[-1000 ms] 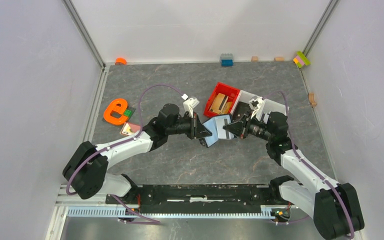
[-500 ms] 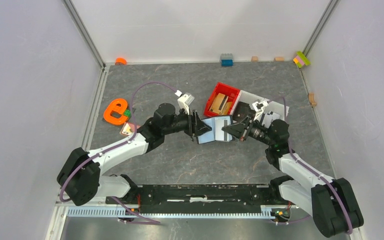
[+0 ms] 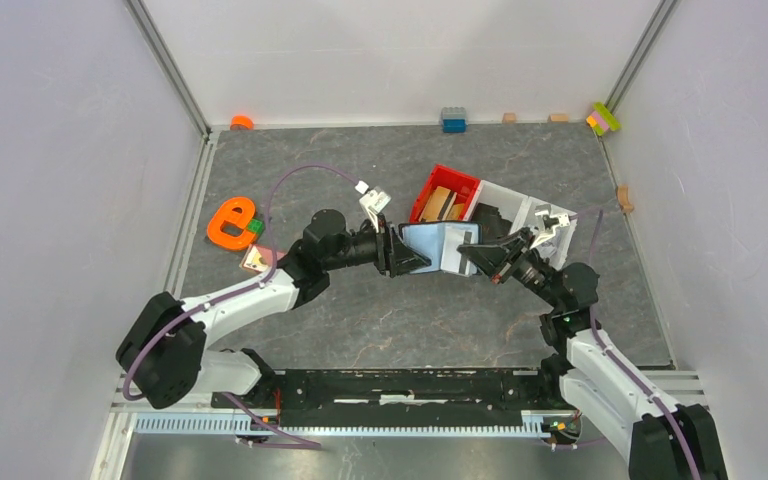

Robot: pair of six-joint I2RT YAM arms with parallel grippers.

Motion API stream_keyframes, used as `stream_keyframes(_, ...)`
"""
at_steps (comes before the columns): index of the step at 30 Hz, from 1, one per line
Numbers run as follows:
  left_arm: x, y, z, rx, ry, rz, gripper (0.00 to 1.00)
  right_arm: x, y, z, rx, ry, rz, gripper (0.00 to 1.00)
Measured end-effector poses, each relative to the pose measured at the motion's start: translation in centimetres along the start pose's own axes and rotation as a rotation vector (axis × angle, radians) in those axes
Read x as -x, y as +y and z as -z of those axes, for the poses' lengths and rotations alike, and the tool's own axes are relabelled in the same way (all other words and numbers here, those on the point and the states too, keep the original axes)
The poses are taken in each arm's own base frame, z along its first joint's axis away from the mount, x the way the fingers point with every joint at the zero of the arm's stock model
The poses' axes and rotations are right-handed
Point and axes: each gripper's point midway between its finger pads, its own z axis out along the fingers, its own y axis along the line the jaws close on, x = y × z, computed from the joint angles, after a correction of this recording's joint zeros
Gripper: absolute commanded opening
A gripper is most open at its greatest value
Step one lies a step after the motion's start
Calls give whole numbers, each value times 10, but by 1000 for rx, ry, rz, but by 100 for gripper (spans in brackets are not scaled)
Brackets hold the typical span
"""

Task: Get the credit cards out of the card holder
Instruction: Remove the credit card from the card holder.

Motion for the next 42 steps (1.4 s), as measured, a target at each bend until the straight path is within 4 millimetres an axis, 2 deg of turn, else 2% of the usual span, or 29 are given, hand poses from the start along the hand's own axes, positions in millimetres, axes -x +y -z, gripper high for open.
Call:
stream_keyframes(3, -4, -4, 0, -28, 8, 9, 66, 3, -5, 0, -28, -18, -5, 0)
stream_keyframes(6, -5, -6, 1, -45, 13, 16, 66, 5, -10, 1, -56, -32, -10, 0)
stream_keyframes(11, -4, -8, 0, -55, 8, 19, 45, 10, -11, 2, -70, -55, 1, 0)
stream_keyframes(13, -3, -9, 0, -57, 5, 20, 33, 9, -12, 2, -71, -52, -2, 0)
stream_keyframes(16, -3, -8, 0, -50, 0, 22, 22, 6, -15, 1, -76, -39, -16, 1)
stream_keyframes(22, -5, 3, 7, 21, -24, 30, 4, -4, -18, -1, -62, 6, -42, 21)
stream_keyframes(27, -3, 13, 16, 116, -47, 22, 2, -10, -20, -4, -51, 63, -8, 42)
stream_keyframes(29, -4, 20, 18, 152, -46, 23, 2, -13, -24, -6, -64, 87, 1, 46)
stream_keyframes(34, -11, 30, 20, 203, -24, 37, 2, -28, -35, -6, -79, 152, -28, 46)
stream_keyframes(42, -12, 32, 21, 213, -24, 39, 2, -42, -40, -5, -79, 207, -74, 32)
